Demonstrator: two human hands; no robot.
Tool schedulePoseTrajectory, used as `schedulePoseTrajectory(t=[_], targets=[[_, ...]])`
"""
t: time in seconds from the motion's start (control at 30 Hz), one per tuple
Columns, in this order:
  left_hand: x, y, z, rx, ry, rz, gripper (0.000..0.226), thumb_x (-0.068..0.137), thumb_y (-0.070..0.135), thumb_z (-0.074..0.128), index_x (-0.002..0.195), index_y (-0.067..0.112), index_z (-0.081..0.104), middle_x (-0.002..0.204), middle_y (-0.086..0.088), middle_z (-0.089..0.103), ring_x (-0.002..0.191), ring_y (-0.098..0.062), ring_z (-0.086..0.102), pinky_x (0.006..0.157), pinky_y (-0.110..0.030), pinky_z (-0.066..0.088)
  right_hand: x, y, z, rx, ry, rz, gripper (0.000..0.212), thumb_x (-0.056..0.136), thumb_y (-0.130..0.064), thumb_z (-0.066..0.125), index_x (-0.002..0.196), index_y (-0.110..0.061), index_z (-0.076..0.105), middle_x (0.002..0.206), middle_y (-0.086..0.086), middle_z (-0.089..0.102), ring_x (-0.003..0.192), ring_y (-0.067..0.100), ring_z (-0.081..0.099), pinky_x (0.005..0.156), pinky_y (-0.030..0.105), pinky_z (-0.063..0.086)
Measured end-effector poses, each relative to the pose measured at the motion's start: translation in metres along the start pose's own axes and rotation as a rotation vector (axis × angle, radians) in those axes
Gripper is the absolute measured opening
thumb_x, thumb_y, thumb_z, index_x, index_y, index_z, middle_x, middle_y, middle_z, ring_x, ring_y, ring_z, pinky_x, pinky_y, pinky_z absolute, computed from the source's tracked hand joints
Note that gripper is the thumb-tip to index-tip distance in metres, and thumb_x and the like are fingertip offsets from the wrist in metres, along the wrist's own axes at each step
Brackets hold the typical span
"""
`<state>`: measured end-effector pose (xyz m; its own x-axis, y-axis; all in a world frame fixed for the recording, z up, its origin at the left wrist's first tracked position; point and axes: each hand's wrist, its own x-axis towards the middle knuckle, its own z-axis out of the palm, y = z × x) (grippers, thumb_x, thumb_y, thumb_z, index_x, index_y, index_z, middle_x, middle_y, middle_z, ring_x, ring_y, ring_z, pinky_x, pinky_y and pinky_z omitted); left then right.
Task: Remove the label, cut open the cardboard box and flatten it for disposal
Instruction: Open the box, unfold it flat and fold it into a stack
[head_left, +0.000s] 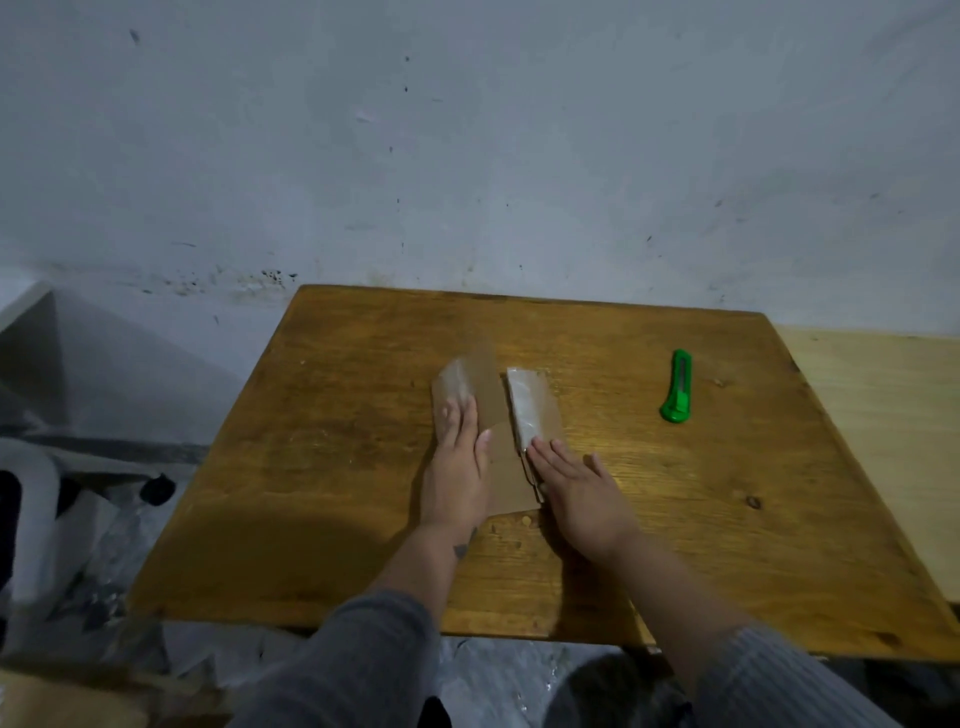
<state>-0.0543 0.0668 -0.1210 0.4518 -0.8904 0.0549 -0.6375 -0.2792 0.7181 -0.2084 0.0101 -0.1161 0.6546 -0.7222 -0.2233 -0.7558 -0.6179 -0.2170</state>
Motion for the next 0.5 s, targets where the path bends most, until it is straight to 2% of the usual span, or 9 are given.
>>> schedulePoseTrajectory(t=[0.07, 0.2, 0.27, 0.37, 0.43, 0.5], targets=[[0.004, -0.003, 0.009, 0.091, -0.038, 0.024, 0.054, 0.102, 0.04, 0.017, 0.153, 0.024, 0.007, 0.162, 0.001, 0.0, 0.148, -0.014, -0.004, 0.12, -0.038, 0.016, 0.0, 0.002, -0.001, 0.03, 0.015, 0.002, 0.052, 0.102, -0.028, 0.025, 0.15, -0.028, 0.008, 0.159, -0.013, 0.006, 0.146, 0.007, 0.002, 0.118, 0.043, -0.002], [0.009, -0.003, 0.022, 0.339, -0.113, 0.065, 0.055, 0.103, 0.037, 0.011, 0.153, 0.015, 0.002, 0.161, -0.006, -0.005, 0.148, -0.018, -0.011, 0.12, -0.034, -0.004, -0.001, 0.005, -0.001, 0.054, 0.022, -0.015, 0.052, 0.102, -0.028, 0.026, 0.151, -0.026, 0.009, 0.159, -0.012, 0.007, 0.146, 0.006, 0.002, 0.118, 0.042, -0.002], [0.009, -0.004, 0.026, 0.438, -0.144, 0.062, 0.059, 0.101, 0.042, 0.006, 0.152, 0.014, -0.004, 0.161, -0.005, -0.01, 0.147, -0.017, -0.015, 0.119, -0.038, -0.007, -0.001, 0.005, 0.0, 0.048, 0.025, -0.019, 0.051, 0.102, -0.028, 0.027, 0.15, -0.023, 0.011, 0.159, -0.011, 0.008, 0.146, 0.007, 0.002, 0.118, 0.042, -0.003], [0.008, -0.006, 0.03, 0.53, -0.201, 0.067, 0.076, 0.087, 0.054, -0.015, 0.151, 0.014, -0.008, 0.16, -0.002, -0.016, 0.145, -0.016, -0.019, 0.119, -0.044, -0.009, 0.0, 0.006, 0.004, 0.109, 0.074, -0.025, 0.052, 0.101, -0.026, 0.034, 0.15, -0.023, 0.016, 0.158, -0.01, 0.014, 0.146, 0.006, 0.007, 0.119, 0.042, -0.001], [0.009, -0.005, 0.03, 0.561, -0.227, 0.071, 0.078, 0.087, 0.057, -0.013, 0.151, 0.013, -0.008, 0.16, -0.003, -0.017, 0.145, -0.017, -0.021, 0.118, -0.047, -0.01, 0.001, 0.006, 0.003, 0.28, 0.17, 0.009, 0.056, 0.094, -0.022, 0.05, 0.146, -0.023, 0.028, 0.156, -0.007, 0.025, 0.144, 0.009, 0.019, 0.121, 0.041, 0.011], [0.009, -0.004, 0.03, 0.604, -0.241, 0.069, 0.071, 0.096, 0.055, 0.0, 0.151, 0.011, -0.01, 0.159, -0.005, -0.019, 0.145, -0.018, -0.022, 0.118, -0.049, -0.009, 0.004, 0.009, -0.001, 0.426, 0.248, 0.045, 0.062, 0.085, -0.02, 0.065, 0.14, -0.021, 0.037, 0.151, -0.004, 0.033, 0.139, 0.014, 0.031, 0.117, 0.04, 0.025]])
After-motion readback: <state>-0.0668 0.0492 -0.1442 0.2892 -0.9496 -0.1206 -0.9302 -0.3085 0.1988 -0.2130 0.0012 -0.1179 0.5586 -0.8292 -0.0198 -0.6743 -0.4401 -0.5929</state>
